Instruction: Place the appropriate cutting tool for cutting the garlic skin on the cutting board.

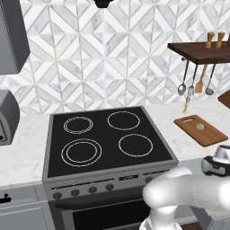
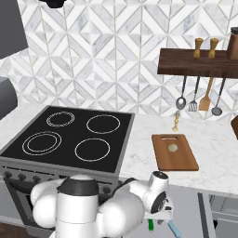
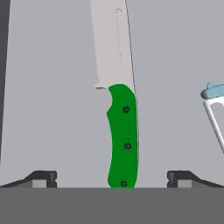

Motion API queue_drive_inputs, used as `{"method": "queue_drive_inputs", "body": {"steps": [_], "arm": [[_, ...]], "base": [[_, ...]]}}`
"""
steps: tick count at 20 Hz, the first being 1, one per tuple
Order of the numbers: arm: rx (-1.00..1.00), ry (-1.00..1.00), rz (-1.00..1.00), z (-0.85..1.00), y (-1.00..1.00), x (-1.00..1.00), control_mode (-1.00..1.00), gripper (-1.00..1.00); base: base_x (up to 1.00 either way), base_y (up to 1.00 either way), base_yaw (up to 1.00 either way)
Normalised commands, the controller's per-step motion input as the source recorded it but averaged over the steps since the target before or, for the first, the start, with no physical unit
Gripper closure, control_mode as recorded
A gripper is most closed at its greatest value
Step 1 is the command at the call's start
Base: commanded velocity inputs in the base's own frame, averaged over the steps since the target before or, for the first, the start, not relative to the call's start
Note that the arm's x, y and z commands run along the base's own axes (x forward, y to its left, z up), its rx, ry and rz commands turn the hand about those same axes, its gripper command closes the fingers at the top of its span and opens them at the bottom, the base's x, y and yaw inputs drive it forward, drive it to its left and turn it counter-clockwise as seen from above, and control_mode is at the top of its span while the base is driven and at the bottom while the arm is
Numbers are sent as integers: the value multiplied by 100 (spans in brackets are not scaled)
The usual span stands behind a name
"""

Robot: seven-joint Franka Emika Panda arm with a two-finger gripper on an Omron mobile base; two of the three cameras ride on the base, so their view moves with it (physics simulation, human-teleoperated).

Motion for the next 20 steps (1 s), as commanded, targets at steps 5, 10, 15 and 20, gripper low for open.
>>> {"method": "queue_drive_inputs", "body": {"steps": [5,10,15,20], "arm": [[1,2,0,-56,0,34,-100,-100],[0,3,0,-75,9,4,-100,-100],[0,4,0,-96,40,-4,-100,100],[0,5,0,-80,64,-13,-100,100]], "base": [[0,0,0],[0,0,0],[0,0,0],[0,0,0]]}}
